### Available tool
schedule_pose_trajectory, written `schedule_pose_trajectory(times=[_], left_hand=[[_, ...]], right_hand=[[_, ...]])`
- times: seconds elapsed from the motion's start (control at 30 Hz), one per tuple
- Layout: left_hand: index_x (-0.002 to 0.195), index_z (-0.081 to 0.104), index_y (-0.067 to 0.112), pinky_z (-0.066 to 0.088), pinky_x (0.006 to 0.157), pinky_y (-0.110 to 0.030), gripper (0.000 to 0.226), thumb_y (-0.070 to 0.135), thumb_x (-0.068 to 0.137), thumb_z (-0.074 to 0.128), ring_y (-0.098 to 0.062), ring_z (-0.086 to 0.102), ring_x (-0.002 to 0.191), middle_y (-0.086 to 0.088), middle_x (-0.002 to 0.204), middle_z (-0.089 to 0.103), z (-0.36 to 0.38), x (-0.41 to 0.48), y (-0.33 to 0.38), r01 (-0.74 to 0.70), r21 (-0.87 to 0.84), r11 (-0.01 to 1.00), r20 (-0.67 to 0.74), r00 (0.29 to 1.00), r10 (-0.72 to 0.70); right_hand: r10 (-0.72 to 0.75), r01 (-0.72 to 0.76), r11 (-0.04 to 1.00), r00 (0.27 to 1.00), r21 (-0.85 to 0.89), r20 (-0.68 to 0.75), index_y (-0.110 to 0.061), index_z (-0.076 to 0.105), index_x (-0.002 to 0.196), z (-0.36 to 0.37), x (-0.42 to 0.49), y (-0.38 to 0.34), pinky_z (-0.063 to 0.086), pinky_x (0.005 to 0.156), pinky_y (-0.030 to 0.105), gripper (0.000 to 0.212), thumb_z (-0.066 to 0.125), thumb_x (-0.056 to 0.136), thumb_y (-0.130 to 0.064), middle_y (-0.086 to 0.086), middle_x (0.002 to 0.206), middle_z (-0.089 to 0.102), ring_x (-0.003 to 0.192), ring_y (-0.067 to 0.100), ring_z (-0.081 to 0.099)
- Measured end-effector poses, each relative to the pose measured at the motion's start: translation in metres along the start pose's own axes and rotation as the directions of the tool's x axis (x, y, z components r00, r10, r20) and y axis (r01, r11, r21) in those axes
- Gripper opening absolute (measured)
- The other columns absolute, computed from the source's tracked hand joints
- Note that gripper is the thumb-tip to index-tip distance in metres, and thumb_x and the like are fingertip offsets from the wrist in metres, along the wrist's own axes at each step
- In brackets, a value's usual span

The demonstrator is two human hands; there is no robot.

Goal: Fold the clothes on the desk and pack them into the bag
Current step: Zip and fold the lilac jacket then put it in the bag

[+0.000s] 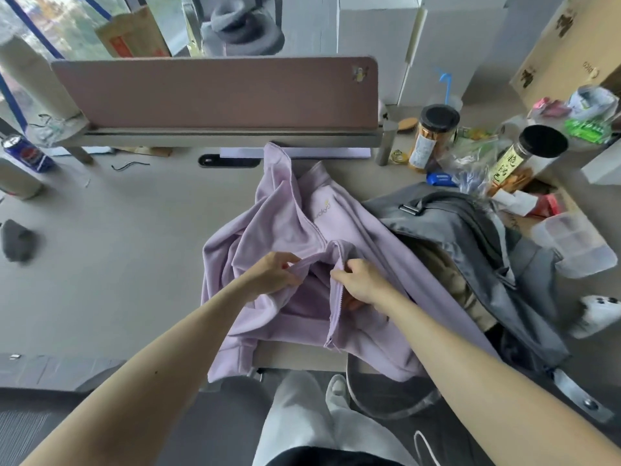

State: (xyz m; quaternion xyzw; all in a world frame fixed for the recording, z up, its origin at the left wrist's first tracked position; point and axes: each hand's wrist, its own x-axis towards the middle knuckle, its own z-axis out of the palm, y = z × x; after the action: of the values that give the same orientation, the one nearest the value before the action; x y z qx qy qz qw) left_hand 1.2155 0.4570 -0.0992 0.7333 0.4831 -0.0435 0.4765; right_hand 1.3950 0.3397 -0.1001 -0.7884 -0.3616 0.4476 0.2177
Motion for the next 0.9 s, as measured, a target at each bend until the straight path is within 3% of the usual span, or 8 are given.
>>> schedule_pose_trajectory(times=[0.1, 0.2, 0.37, 0.43, 0.53, 0.6, 0.77, 0.9], left_hand=[[0.11, 0.07, 0.025, 0.046, 0.067, -0.015, 0.029, 0.013, 0.083, 0.073, -0.007, 0.059, 0.076, 0.006, 0.086, 0.066, -0.002, -0.005, 0.002, 0.023, -0.004, 1.0, -0.02, 1.0, -0.023], [0.113, 0.07, 0.022, 0.05, 0.074, -0.023, 0.031, 0.015, 0.083, 0.074, -0.012, 0.061, 0.08, 0.001, 0.092, 0.068, -0.002, -0.009, 0.003, 0.046, -0.003, 0.999, -0.029, 0.999, -0.046], [0.117, 0.07, 0.023, 0.052, 0.085, -0.03, 0.034, 0.021, 0.084, 0.075, -0.015, 0.061, 0.089, 0.003, 0.097, 0.067, -0.007, -0.009, 0.008, 0.053, 0.051, 0.997, -0.045, 0.998, -0.051], [0.117, 0.071, 0.022, 0.049, 0.08, -0.025, 0.033, 0.021, 0.084, 0.075, -0.013, 0.059, 0.087, 0.006, 0.092, 0.065, -0.01, -0.008, 0.013, 0.043, 0.086, 0.995, -0.05, 0.998, -0.039], [0.117, 0.071, 0.022, 0.046, 0.068, -0.017, 0.032, 0.02, 0.085, 0.074, -0.01, 0.058, 0.081, 0.003, 0.096, 0.066, -0.012, -0.003, 0.021, 0.025, 0.116, 0.993, -0.052, 0.998, -0.019], [0.117, 0.071, 0.021, 0.044, 0.063, -0.015, 0.031, 0.02, 0.086, 0.074, -0.009, 0.056, 0.078, 0.003, 0.096, 0.065, -0.012, 0.001, 0.026, 0.024, 0.123, 0.992, -0.051, 0.999, -0.018], [0.117, 0.071, 0.022, 0.046, 0.071, -0.019, 0.033, 0.024, 0.084, 0.075, -0.013, 0.058, 0.085, -0.003, 0.11, 0.068, -0.011, 0.008, 0.024, 0.034, 0.099, 0.995, -0.025, 0.999, -0.031], [0.116, 0.072, 0.022, 0.051, 0.08, -0.026, 0.033, 0.025, 0.084, 0.075, -0.016, 0.061, 0.09, -0.003, 0.107, 0.068, -0.018, 0.013, 0.015, 0.037, 0.092, 0.995, 0.03, 0.999, -0.04]], right_hand=[[-0.004, 0.004, 1.0, 1.0, 0.014, 0.007, -0.015, 0.06, 0.073, 0.0, 0.004, 0.0, 0.054, 0.047, 0.021, 0.028, 0.056, 0.093, -0.034, 0.005, 0.073, 0.067, 0.061, 0.017, 0.066], [-0.002, 0.001, 0.999, 0.999, 0.042, 0.033, -0.006, 0.064, 0.081, 0.001, 0.007, -0.001, 0.055, 0.044, 0.025, 0.028, 0.056, 0.093, -0.03, 0.007, 0.071, 0.067, 0.049, 0.011, 0.066], [-0.004, 0.002, 0.999, 0.999, 0.043, 0.047, -0.008, 0.059, 0.074, 0.003, 0.013, -0.001, 0.054, 0.042, 0.027, 0.033, 0.055, 0.097, -0.031, 0.012, 0.074, 0.067, 0.043, 0.011, 0.061], [0.003, -0.006, 0.998, 0.999, 0.055, 0.047, -0.006, 0.061, 0.079, 0.001, 0.013, -0.001, 0.057, 0.051, 0.032, 0.036, 0.051, 0.099, -0.034, 0.018, 0.085, 0.069, 0.056, 0.018, 0.067], [0.027, -0.027, 1.0, 1.0, -0.012, -0.003, 0.003, 0.064, 0.113, -0.003, 0.012, -0.003, 0.041, 0.077, 0.03, 0.049, 0.045, 0.101, -0.04, 0.024, 0.12, 0.064, 0.109, 0.035, 0.061], [0.035, -0.036, 0.999, 0.999, -0.018, -0.013, 0.003, 0.061, 0.122, -0.005, 0.013, -0.003, 0.036, 0.08, 0.03, 0.053, 0.043, 0.101, -0.042, 0.023, 0.128, 0.061, 0.118, 0.036, 0.056], [0.055, -0.055, 0.998, 0.998, -0.009, 0.012, 0.0, 0.063, 0.117, -0.003, 0.015, -0.004, 0.031, 0.075, 0.026, 0.05, 0.043, 0.101, -0.043, 0.019, 0.122, 0.063, 0.113, 0.032, 0.057], [0.076, -0.08, 0.994, 0.995, 0.068, 0.061, -0.002, 0.063, 0.09, 0.004, 0.019, -0.011, 0.048, 0.067, 0.027, 0.044, 0.044, 0.1, -0.041, 0.014, 0.089, 0.068, 0.079, 0.027, 0.064]])
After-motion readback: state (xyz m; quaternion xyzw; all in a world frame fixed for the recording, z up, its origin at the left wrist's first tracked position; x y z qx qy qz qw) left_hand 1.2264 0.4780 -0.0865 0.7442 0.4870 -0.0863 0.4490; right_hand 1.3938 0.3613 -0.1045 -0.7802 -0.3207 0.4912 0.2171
